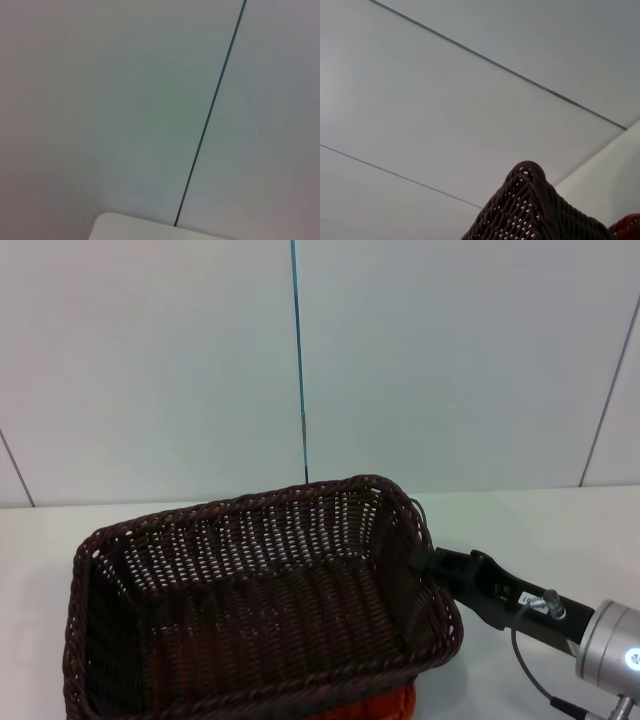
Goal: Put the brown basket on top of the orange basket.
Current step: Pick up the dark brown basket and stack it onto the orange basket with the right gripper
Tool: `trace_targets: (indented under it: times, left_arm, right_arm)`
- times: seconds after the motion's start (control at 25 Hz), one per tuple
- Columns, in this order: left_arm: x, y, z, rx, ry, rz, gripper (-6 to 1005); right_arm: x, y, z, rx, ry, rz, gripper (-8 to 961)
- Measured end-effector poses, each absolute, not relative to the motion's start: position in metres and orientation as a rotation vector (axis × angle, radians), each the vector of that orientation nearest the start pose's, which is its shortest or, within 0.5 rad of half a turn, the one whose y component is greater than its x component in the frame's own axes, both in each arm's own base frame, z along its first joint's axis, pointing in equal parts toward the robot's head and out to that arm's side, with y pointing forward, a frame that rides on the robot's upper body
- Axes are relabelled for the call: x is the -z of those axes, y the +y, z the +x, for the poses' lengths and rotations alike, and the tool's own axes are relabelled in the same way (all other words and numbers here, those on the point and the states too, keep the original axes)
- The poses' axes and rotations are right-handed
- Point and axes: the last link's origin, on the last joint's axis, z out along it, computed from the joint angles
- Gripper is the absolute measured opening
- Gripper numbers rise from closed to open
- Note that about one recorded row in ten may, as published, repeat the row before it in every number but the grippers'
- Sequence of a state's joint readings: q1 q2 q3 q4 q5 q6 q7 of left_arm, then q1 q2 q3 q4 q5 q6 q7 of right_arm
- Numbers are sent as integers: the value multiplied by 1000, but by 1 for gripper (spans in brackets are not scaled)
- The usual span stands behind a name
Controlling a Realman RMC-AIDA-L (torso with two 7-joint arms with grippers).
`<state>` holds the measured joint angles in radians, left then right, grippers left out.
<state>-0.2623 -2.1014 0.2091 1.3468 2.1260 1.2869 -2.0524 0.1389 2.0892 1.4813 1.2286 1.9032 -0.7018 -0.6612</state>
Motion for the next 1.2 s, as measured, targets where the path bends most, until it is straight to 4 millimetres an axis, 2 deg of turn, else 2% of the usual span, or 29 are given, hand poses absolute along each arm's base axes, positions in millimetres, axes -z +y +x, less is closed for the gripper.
trace_targets:
  times: [0.56, 0.88, 1.2]
  left_arm:
    - [-219, 269, -373, 524, -1123, -1528, 662]
    - [-219, 270, -373, 521, -1118, -1533, 661]
    - [-219, 267, -375, 516, -1122, -1527, 661]
  right_arm:
    - [32, 306, 191, 390, -1591, -1520, 187]
    - [36, 309, 194, 423, -1596, -1528, 187]
    - [42, 314, 188, 450, -1625, -1514, 187]
